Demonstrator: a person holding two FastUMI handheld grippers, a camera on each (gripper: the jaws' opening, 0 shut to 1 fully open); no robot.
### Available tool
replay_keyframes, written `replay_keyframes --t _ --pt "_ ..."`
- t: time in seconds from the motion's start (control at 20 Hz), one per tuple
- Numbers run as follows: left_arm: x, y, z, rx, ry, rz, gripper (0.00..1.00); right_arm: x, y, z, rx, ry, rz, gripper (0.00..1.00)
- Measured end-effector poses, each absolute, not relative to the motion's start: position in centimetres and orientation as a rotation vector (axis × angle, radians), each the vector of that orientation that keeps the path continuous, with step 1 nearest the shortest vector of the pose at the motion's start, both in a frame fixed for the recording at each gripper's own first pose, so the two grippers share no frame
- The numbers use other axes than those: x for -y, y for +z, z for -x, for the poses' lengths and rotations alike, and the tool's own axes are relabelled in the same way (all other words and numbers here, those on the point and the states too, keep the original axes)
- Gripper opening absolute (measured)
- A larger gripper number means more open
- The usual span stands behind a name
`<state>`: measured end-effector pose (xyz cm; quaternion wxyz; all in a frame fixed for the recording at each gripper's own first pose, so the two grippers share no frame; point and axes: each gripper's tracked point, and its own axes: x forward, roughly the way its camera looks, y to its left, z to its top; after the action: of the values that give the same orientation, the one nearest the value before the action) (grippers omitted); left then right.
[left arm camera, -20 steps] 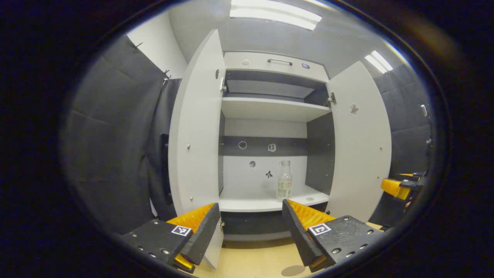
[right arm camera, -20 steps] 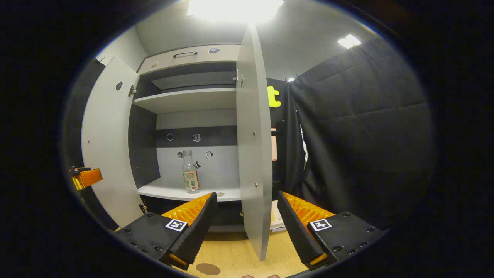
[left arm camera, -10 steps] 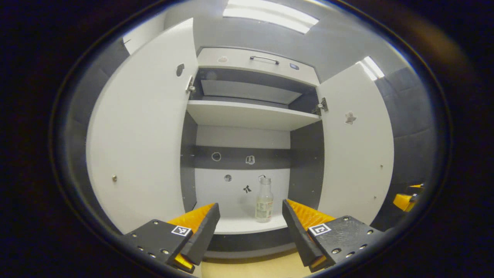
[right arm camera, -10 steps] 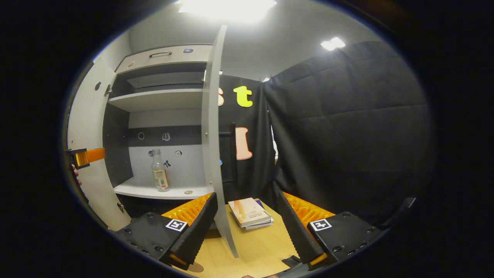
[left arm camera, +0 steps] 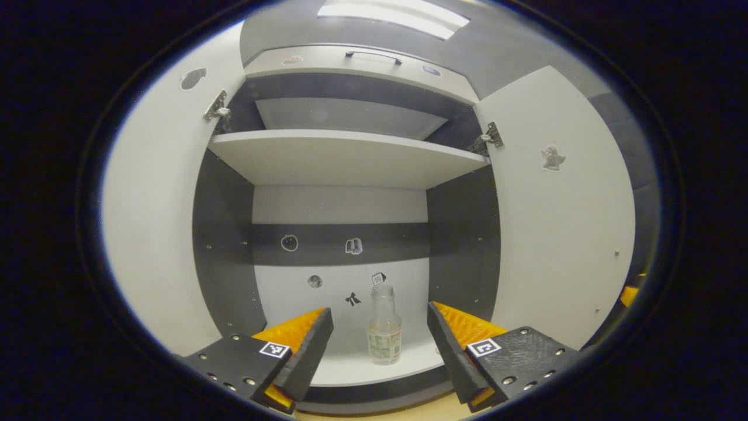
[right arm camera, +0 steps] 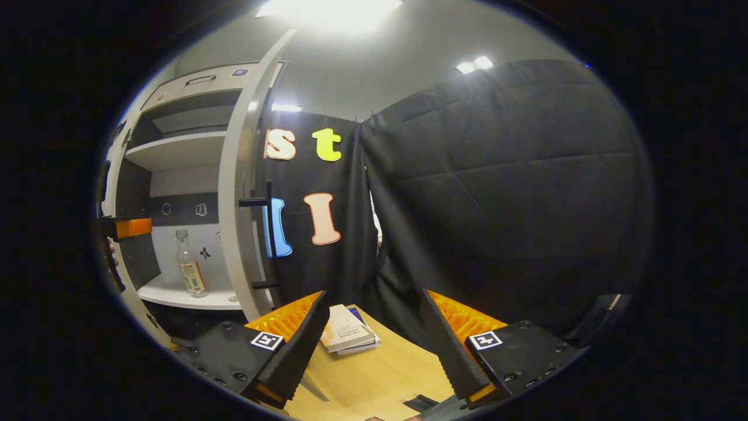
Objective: Grasp the bottle in the cabinet with the left hand and place it on the coaster, then close the right door with the right hand and the left door with the left hand.
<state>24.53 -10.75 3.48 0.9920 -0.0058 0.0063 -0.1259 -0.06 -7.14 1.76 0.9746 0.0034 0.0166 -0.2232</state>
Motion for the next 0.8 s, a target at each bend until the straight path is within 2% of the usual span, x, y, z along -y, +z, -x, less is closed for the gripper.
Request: replay_keyframes --t 0.05,0.1,0.15,0.3,0.35,0.4,0.45,0.5,0.6,0.75,0.8 --pt "11.1 3.2 -25.5 -0.018 -0.252 0.009 0.94 7.6 2.0 -0.3 -0.029 -0.456 -0.004 0.99" --pt "11.4 2.8 -26.5 -0.024 -0.251 0.003 1.00 8.1 2.0 -0.6 -0.027 -0.461 -0.002 0.96" --pt "11.7 2.5 -27.4 -0.030 -0.251 -0.001 0.94 8.5 2.0 -0.9 -0.027 -0.467 -0.001 0.96" --pt "12.4 1.4 -30.1 -0.054 -0.253 -0.005 0.94 9.3 1.7 -1.5 -0.031 -0.484 -0.014 0.99" --pt "12.5 1.0 -31.1 -0.062 -0.247 -0.009 1.00 9.7 1.6 -1.7 -0.033 -0.489 -0.016 0.99" --pt "12.4 0.6 -31.9 -0.073 -0.245 -0.013 0.94 10.0 1.4 -2.0 -0.038 -0.495 -0.016 0.99" --pt "12.5 0.2 -32.6 -0.084 -0.249 -0.013 0.94 10.3 1.2 -2.3 -0.044 -0.500 -0.014 0.99" --pt "12.7 -0.2 -33.0 -0.089 -0.247 -0.010 1.00 10.7 1.1 -2.5 -0.047 -0.504 -0.011 0.99" --pt "12.8 -1.1 -34.5 -0.104 -0.239 -0.004 1.00 11.2 0.9 -2.9 -0.052 -0.513 -0.001 0.96" --pt "12.9 -2.0 -36.5 -0.108 -0.234 -0.004 0.99 12.0 0.4 -3.2 -0.064 -0.524 -0.007 0.99" --pt "12.8 -2.6 -37.1 -0.118 -0.231 -0.012 0.91 12.1 0.1 -3.4 -0.072 -0.526 -0.011 0.99"
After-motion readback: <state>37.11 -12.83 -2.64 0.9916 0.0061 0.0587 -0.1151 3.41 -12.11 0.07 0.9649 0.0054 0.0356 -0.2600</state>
